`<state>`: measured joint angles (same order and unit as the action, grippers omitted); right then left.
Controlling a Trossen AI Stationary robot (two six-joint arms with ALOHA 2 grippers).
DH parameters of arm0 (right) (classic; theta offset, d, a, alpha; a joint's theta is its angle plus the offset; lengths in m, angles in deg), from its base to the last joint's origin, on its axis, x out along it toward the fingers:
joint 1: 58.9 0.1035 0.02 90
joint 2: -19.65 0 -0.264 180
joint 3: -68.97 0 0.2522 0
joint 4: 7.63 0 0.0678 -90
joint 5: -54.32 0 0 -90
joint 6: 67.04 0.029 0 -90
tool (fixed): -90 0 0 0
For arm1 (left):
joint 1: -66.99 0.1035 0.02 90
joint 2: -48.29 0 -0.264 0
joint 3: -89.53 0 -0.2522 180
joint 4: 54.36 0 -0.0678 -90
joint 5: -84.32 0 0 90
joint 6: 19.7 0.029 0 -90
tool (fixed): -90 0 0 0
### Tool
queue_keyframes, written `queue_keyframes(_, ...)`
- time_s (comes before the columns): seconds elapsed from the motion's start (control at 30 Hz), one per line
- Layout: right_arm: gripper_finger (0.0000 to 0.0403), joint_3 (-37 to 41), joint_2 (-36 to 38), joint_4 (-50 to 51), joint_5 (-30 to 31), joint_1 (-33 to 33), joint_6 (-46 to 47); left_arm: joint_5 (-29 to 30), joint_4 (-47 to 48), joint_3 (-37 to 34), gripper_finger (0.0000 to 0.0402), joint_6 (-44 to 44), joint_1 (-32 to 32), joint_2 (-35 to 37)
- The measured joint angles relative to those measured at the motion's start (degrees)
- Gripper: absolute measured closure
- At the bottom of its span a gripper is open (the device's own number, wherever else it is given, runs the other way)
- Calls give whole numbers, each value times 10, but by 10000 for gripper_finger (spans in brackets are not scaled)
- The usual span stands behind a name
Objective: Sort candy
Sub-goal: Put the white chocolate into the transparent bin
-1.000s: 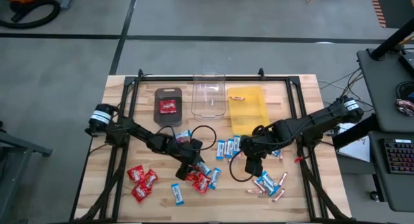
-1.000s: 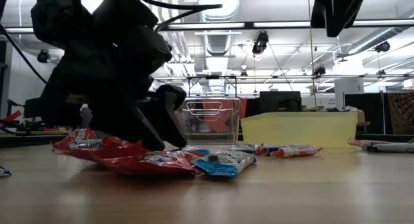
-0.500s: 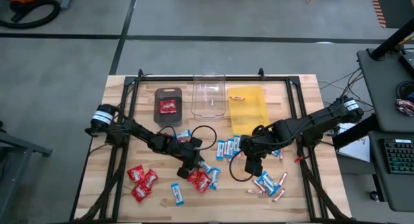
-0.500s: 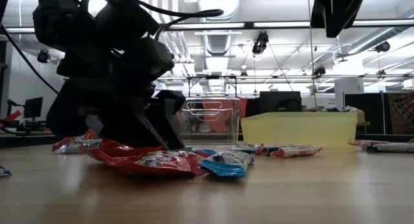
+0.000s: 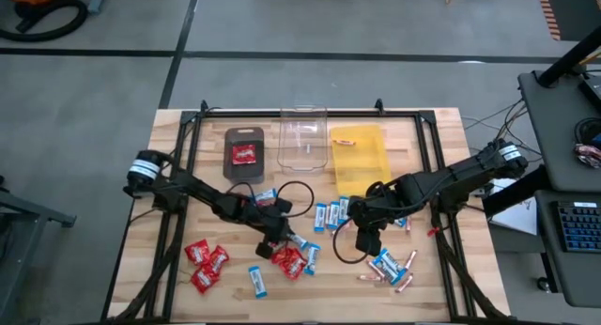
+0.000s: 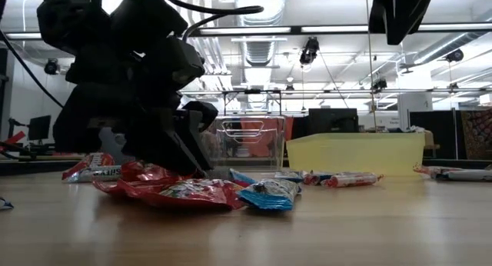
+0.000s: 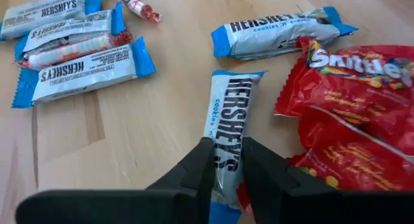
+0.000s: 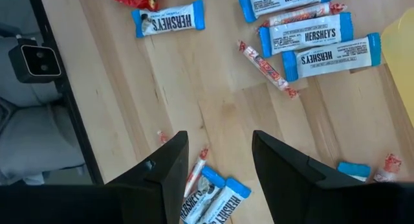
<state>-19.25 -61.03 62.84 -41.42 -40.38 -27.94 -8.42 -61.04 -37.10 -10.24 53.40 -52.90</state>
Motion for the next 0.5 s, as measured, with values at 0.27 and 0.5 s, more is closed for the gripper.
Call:
queue_keyframes(0.27, 241, 0, 0, 0, 3, 0, -3, -3, 52, -1, 369, -11, 0, 80)
queue_keyframes(0.5, 241, 0, 0, 0, 15, 0, -7, -3, 92, 0, 400, -25, 0, 129)
